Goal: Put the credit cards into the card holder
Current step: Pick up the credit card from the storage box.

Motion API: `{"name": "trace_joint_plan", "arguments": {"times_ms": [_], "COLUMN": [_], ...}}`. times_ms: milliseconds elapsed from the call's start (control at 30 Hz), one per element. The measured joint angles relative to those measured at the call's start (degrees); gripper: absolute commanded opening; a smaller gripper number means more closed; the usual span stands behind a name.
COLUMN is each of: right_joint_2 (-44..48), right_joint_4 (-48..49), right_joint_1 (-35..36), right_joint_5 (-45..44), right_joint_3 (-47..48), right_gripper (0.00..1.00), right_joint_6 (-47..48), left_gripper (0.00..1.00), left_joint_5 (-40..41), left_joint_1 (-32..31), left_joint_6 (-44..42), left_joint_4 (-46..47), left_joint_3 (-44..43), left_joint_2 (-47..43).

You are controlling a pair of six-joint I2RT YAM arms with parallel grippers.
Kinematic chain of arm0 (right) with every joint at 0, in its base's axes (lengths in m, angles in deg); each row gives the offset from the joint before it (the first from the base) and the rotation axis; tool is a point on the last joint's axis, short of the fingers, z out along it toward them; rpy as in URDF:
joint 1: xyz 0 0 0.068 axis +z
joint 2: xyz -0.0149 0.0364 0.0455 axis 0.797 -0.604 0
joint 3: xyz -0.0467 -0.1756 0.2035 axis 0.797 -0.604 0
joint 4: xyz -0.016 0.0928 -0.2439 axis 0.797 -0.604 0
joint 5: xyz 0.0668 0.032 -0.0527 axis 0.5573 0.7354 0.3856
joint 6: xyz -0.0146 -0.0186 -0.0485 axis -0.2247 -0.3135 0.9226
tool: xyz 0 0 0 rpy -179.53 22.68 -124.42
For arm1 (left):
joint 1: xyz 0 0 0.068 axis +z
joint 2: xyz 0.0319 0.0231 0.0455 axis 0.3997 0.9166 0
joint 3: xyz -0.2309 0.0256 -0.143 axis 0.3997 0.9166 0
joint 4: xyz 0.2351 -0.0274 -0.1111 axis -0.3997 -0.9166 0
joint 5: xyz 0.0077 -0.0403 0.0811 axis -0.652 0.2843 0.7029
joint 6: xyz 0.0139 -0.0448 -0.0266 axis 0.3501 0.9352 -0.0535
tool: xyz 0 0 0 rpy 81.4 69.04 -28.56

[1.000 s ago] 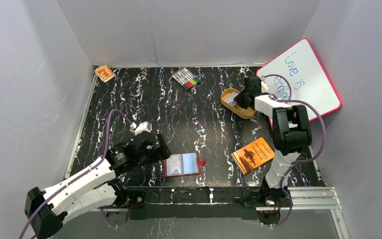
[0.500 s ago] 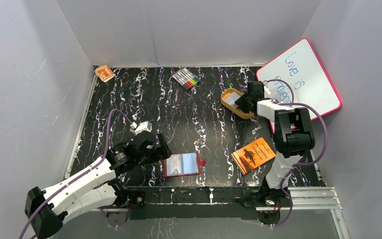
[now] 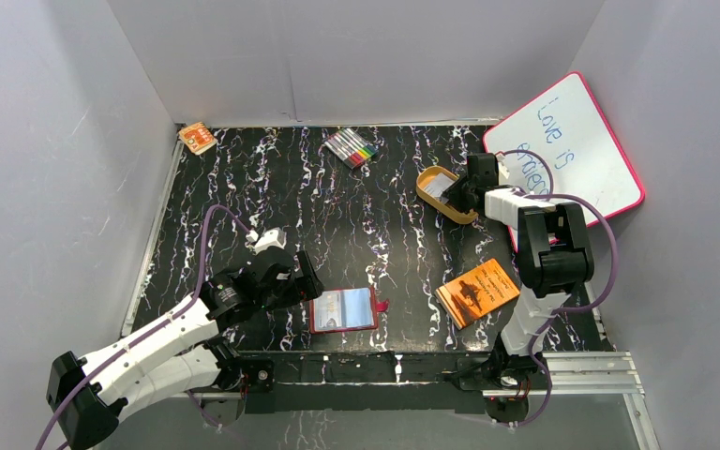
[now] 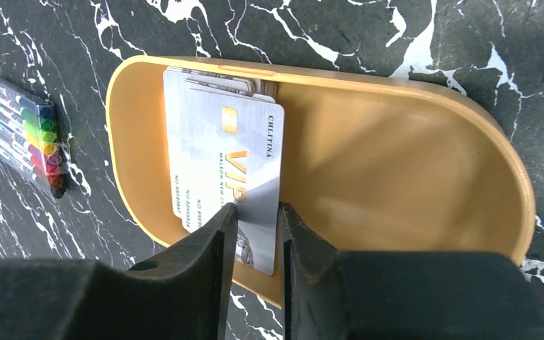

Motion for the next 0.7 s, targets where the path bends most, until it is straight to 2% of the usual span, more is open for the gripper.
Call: {"name": "trace_joint_plan", "arguments": {"times_ms": [167,700], "right_joint_2": [0.98,5.44], "right_joint_4": [1.77,2.75], "right_joint_1": [-0.13,-0.39], "right_joint_5": [-0.07,-0.15], "right_joint_3": [-1.64,-3.82], "right_gripper": [0.22,0.02], "right_joint_6": [-0.22,-0.59], "left_gripper": [0.85,0.85], "left_joint_5": [-0.09,-0.52], "left_joint_1": [0.0,0.0], "left_joint_6": [-0.02,-0.02], "left_joint_4": [0.07,0.31], "left_joint_3": [0.0,0.0], "left_joint_2": [0.13,1.33]}}
